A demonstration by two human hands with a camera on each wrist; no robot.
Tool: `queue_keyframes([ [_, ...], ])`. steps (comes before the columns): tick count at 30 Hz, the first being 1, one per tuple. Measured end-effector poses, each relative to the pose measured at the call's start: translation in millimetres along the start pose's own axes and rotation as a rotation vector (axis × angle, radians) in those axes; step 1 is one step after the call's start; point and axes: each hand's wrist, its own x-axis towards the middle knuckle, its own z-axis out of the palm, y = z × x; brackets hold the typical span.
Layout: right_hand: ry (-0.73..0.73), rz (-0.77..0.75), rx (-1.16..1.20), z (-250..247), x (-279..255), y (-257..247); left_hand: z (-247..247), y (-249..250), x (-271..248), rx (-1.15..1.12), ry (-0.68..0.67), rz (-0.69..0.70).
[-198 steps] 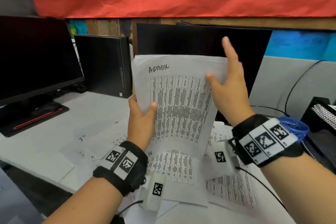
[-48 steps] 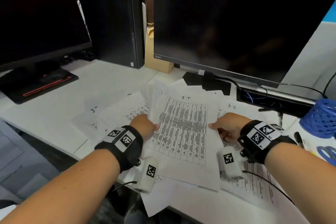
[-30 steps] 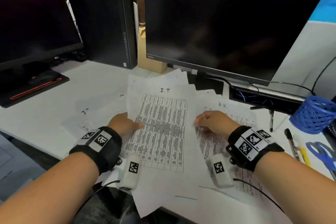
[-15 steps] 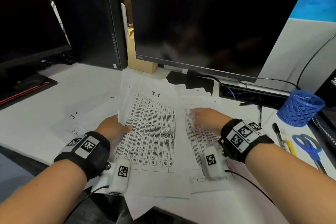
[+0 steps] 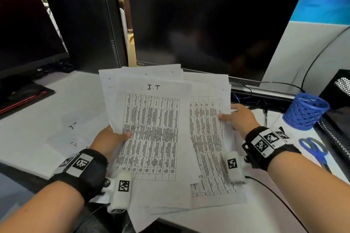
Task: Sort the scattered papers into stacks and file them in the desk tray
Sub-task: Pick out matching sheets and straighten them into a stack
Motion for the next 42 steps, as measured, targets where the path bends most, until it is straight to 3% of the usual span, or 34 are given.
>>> queue_keyframes([
  [5, -0.118, -0.053, 0.076, 1, -10, 0, -4, -2, -5, -0.057, -0.027, 0.032],
  [9, -0.037, -0.127, 0.022, -1, -11, -2, -5, -3, -7, -0.001, -0.037, 0.047],
  [16, 0.051, -0.230, -0.028, -35, -7, -19, -2, 3, -15, 0.201, 0.073, 0.085],
  [25, 0.072, -0.142, 0.218, -70, 4, -17, -21, 46, -34, -0.053, 0.131, 0.181],
  [29, -0.003, -0.109, 0.330, -57, -2, -20, 5, 64, -40, -0.124, 0.006, 0.173],
  [34, -0.081, -0.078, 0.427, -27, -18, -24, 44, 68, -37, -0.156, -0.018, 0.148],
  [40, -0.084, -0.089, 0.481, -7, -31, -23, 64, 55, -37, -0.111, -0.064, 0.110],
  [42, -0.063, -0.111, 0.476, -6, -33, -23, 66, 51, -39, -0.071, -0.022, 0.135],
])
